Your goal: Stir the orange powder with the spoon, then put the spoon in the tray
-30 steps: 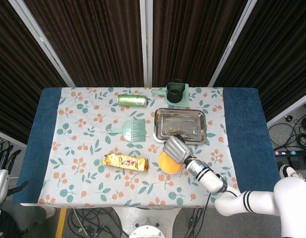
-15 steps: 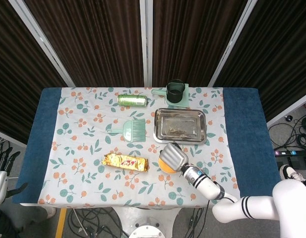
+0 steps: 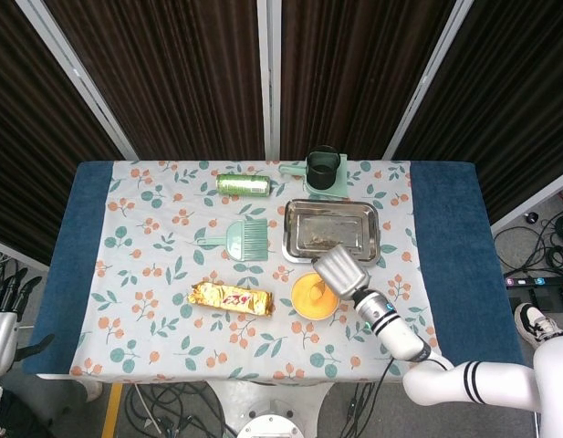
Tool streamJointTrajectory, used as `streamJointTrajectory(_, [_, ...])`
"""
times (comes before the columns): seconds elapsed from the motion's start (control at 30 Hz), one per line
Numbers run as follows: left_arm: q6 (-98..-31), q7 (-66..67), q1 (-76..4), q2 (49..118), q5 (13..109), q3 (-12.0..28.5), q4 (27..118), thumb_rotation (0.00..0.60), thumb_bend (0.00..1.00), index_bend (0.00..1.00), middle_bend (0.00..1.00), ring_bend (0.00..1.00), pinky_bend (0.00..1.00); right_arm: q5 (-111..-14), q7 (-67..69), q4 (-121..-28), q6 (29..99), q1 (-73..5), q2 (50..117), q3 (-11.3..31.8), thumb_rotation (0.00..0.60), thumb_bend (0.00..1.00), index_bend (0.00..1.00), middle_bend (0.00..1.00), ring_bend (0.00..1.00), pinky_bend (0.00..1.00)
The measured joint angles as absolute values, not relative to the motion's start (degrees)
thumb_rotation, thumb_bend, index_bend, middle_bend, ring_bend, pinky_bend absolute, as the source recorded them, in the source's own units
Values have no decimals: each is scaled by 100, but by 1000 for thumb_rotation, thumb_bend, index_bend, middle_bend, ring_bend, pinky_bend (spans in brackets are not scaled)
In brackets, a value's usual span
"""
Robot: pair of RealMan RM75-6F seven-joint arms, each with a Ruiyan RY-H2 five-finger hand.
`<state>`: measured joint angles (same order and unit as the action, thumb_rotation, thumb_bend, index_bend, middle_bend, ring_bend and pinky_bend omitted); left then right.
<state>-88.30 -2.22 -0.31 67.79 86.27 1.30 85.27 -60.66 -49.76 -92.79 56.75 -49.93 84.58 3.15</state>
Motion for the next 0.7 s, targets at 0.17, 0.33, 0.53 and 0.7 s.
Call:
streamJointTrajectory(0.17, [-8820, -177, -38, 6749, 8624, 131, 8588, 600, 0, 169, 119, 94, 59, -6172, -4937, -9271, 5632, -4994, 8461, 273, 600, 545, 820, 961, 1000, 1000])
streamJointTrajectory(0.33, [-8813, -169, -39, 6746, 8624, 124, 8602, 600, 0, 169, 119, 94, 60, -6404, -5094, -9220, 5662, -5026, 8566, 184, 600, 569, 820, 965, 1000, 1000])
streamJointTrajectory(0.53, [-8816, -215, -21, 6755, 8620, 108, 8575, 600, 0, 169, 119, 94, 59, -7207, -5808, -8873, 5837, -5101, 8780, -89, 600, 583, 835, 969, 1000, 1000])
streamJointTrajectory(0.7, [-8821, -277, -4, 6776, 8601, 106, 8518, 600, 0, 169, 119, 94, 60, -7949, -6706, -8389, 6006, -5136, 8991, -358, 600, 583, 855, 973, 1000, 1000])
